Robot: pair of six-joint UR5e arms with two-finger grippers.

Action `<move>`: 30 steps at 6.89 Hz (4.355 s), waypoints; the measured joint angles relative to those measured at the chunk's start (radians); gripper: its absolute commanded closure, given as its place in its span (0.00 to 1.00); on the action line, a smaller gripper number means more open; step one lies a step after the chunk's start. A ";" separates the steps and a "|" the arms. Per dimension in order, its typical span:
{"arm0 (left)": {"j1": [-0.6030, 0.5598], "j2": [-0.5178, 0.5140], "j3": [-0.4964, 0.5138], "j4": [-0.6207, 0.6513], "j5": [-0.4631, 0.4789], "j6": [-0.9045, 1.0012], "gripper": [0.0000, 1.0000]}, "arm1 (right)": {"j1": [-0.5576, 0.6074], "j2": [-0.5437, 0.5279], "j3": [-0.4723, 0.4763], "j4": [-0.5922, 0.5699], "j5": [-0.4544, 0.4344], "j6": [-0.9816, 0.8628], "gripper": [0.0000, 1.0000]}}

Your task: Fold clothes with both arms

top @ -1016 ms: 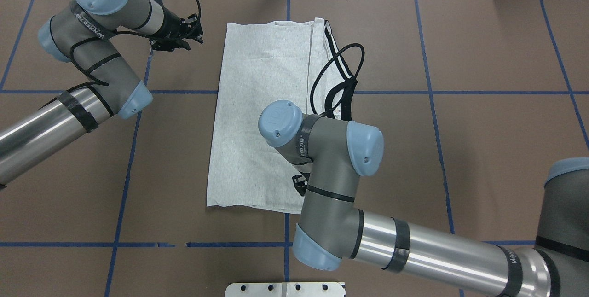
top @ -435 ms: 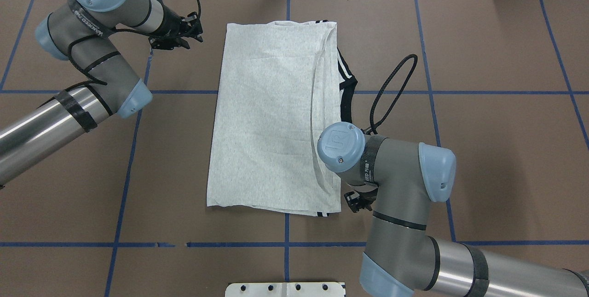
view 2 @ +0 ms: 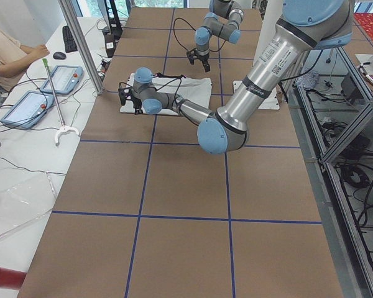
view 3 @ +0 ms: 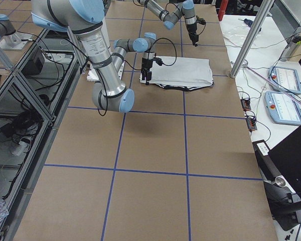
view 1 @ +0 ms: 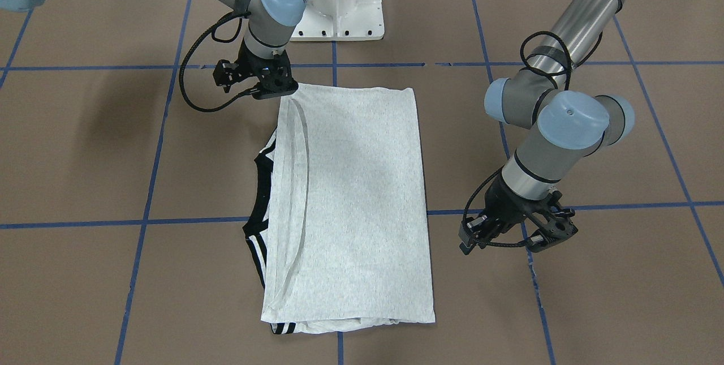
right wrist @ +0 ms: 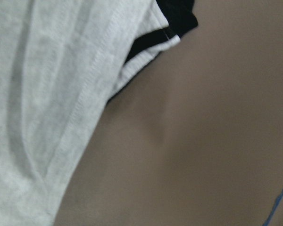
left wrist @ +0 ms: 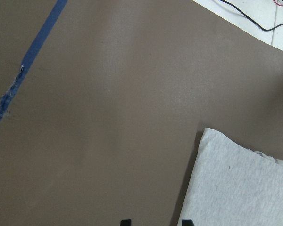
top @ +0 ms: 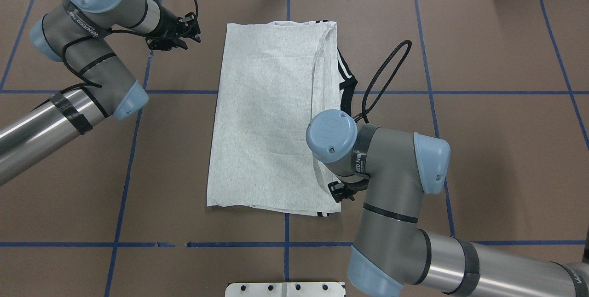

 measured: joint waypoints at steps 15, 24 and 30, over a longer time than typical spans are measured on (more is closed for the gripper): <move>-0.006 0.017 -0.111 0.110 -0.001 0.002 0.54 | 0.172 0.006 -0.106 0.186 0.022 0.117 0.00; -0.005 0.022 -0.112 0.111 0.001 0.006 0.54 | -0.106 -0.132 -0.018 0.627 -0.144 1.303 0.01; -0.006 0.022 -0.113 0.111 0.002 0.005 0.54 | -0.120 -0.157 -0.025 0.651 -0.146 1.304 0.10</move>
